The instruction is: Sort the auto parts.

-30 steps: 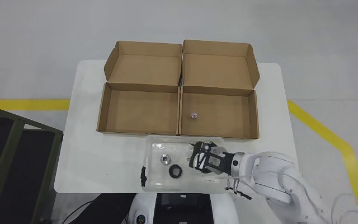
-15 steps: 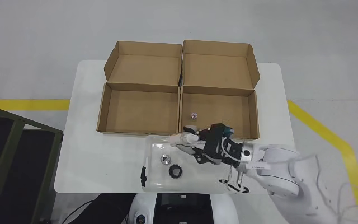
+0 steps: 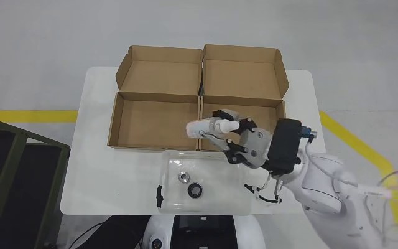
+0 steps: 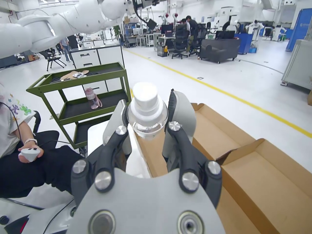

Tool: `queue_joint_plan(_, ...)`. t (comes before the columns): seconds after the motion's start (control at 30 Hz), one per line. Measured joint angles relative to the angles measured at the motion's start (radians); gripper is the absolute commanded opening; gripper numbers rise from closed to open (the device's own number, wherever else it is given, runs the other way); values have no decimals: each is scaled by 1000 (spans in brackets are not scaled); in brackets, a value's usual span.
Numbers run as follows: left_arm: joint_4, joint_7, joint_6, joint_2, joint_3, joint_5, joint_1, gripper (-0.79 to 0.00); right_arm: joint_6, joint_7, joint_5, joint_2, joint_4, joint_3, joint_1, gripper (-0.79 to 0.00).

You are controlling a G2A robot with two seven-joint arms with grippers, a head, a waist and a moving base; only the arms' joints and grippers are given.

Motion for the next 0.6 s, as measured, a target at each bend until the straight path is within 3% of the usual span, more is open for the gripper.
queue_joint_plan(0.6,0,0,0,0,0,0,0,0,-34,-115,-9,-11,2,33,32,-785)
